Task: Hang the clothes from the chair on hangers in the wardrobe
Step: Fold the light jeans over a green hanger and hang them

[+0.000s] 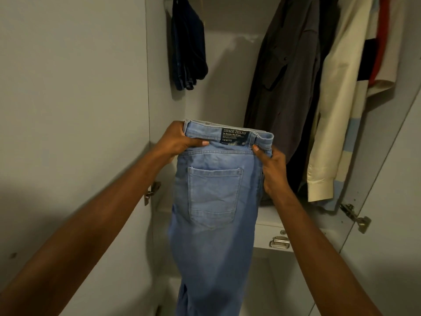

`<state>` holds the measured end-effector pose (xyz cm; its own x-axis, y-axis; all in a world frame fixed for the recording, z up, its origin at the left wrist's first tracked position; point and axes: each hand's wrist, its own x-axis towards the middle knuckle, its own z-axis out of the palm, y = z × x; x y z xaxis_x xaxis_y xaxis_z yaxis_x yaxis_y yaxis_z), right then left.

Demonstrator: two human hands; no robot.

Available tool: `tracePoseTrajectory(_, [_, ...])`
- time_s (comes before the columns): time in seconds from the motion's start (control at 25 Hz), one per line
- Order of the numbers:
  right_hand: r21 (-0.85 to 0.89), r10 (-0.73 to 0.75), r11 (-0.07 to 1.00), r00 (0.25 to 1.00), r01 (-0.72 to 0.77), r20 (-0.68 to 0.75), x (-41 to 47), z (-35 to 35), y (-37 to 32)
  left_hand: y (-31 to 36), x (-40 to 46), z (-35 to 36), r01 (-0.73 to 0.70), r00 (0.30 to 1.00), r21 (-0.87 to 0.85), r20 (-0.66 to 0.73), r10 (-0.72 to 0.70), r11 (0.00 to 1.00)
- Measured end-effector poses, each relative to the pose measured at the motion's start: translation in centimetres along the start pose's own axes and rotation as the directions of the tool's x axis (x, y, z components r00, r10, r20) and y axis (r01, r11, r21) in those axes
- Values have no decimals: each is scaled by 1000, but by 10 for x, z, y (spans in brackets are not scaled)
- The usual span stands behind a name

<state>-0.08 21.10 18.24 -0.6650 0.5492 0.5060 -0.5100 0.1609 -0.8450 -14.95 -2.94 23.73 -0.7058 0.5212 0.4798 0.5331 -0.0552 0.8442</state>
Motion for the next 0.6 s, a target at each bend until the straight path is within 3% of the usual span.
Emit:
tracePoseTrajectory(0.16, [-30,-62,998,998,61,-6,54,11,28,-44,52,3,64,993,24,-102,-62,998])
tracePoseTrajectory(0.32, [-46,6,999,1000,-7,-21,112,19,87,-100,109,21,56,960,42,-278,-43,998])
tracePoseTrajectory(0.44, [-254,43,965,994,-66,-98,137,22,123,-146,147,35,100,937,17,-339,-89,995])
tracePoseTrajectory(0.52, [-605,-80,795,980,-47,-181,126,23,144,-173,165,40,149,921,-3,-364,-140,989])
tracePoseTrajectory(0.6, [-833,-261,541,965,115,-37,90,26,172,-194,187,47,204,926,10,-327,-190,979])
